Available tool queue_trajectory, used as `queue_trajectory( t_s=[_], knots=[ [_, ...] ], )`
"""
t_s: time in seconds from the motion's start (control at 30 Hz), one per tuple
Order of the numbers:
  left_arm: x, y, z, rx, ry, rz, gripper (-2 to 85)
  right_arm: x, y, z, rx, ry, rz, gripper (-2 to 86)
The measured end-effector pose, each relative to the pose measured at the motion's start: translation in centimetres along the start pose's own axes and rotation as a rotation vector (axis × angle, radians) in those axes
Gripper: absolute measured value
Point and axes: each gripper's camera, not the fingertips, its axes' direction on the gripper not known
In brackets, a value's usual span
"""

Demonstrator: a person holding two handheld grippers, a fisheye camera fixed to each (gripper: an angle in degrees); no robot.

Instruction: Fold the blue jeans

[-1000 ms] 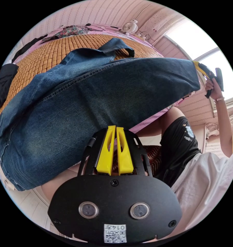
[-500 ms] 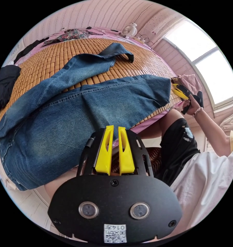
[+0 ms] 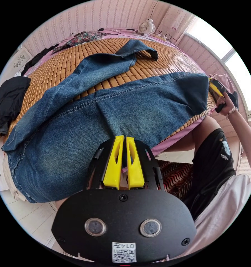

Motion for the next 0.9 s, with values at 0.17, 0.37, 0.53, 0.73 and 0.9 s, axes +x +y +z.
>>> queue_trajectory(
  t_s=[0.17,0.37,0.53,0.73,0.9],
  knots=[
    [-0.3,0.1,-0.2,0.022,0.025,0.008,-0.6,-10.7,-0.3,-6.1,0.026,0.152,-0.150,1.6],
    [-0.9,-0.1,-1.2,0.012,0.051,-0.011,-0.6,-13.9,-6.2,-1.6,0.096,0.268,-0.282,1.0],
    [-1.6,0.2,-3.3,0.057,0.123,-0.031,-0.7,-13.5,-2.3,8.1,-0.288,0.603,-0.514,-0.1],
    [-2.7,0.0,-4.5,0.065,0.104,-0.039,-0.7,-9.8,0.7,14.4,-0.634,0.613,-0.529,-0.2],
    [-3.5,-0.6,-4.0,-0.014,0.119,-0.038,-0.7,-11.1,0.8,15.2,-0.734,0.756,-0.715,0.2]
  ],
)
